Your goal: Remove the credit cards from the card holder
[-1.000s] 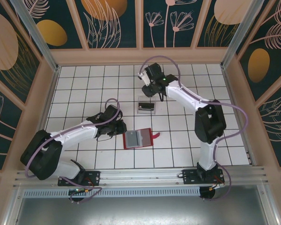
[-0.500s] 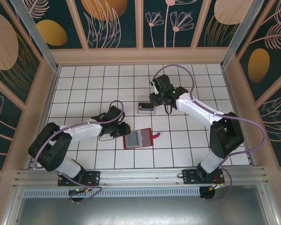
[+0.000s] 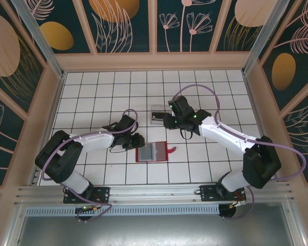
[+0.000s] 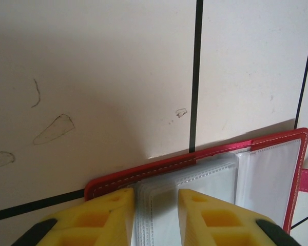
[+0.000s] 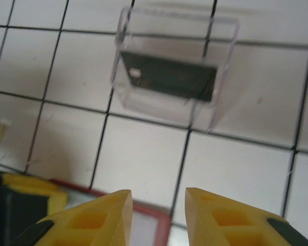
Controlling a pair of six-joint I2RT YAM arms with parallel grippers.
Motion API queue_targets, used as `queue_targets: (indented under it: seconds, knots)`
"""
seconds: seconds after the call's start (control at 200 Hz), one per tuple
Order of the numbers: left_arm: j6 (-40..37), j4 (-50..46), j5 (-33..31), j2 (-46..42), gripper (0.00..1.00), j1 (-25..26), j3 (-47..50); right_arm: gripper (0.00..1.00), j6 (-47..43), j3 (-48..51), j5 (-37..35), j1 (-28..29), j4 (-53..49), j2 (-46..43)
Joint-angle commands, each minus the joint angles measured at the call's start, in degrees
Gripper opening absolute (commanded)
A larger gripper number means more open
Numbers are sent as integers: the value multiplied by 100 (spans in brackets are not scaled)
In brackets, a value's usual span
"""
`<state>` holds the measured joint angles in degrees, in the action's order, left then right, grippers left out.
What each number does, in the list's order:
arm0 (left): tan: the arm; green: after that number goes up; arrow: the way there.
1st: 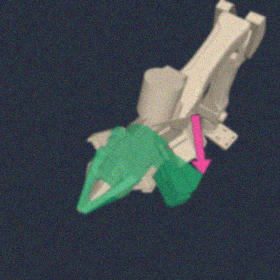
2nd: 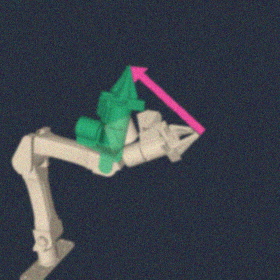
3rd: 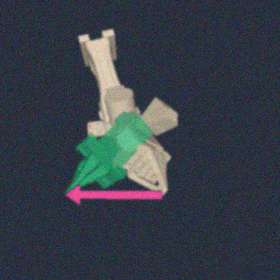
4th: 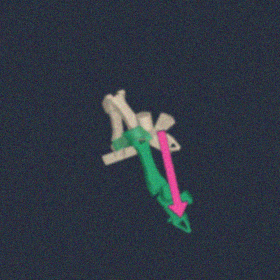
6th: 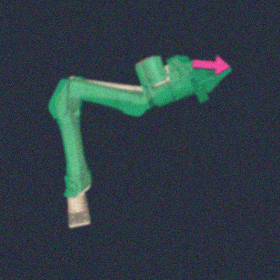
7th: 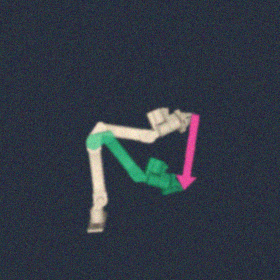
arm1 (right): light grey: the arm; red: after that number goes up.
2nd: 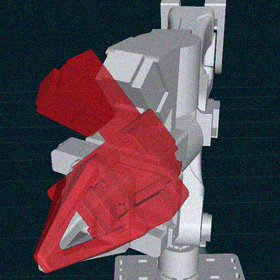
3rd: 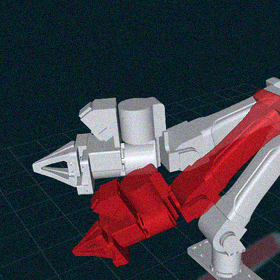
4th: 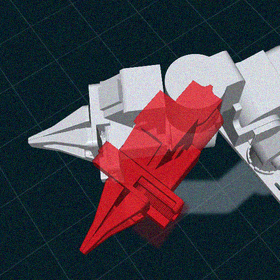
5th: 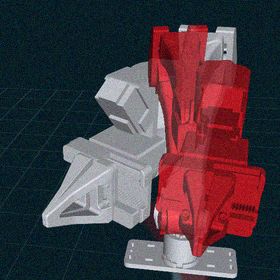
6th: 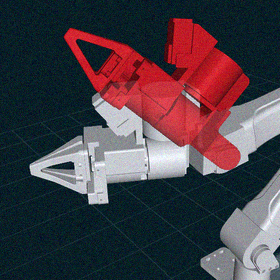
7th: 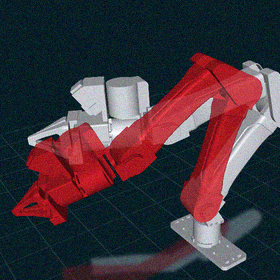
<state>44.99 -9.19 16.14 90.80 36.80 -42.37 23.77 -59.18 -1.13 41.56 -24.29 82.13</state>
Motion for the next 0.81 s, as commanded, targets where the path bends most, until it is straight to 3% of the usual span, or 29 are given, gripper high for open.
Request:
queue_targets:
  seconds: [0.0,0.085,0.185,0.405,0.621,0.801]
  knots:
    - [-119,-28,26,89,29,-13,-128,32,837,234,409,241,401,-327]
    - [-104,-92,-126,-36,29,-10,-105,32,1326,327,544,382,373,-348]
    - [-81,-243,-370,-228,29,-34,-97,32,1712,483,1182,523,570,-215]
    - [-4,-258,-462,-760,29,-363,242,34,2244,552,1450,1060,931,257]
    - [-245,-427,-419,-1217,28,-871,568,36,2378,200,1639,1410,1119,951]
    - [-375,-557,-441,-1467,29,-1007,756,37,2356,-290,1677,1614,985,1564]
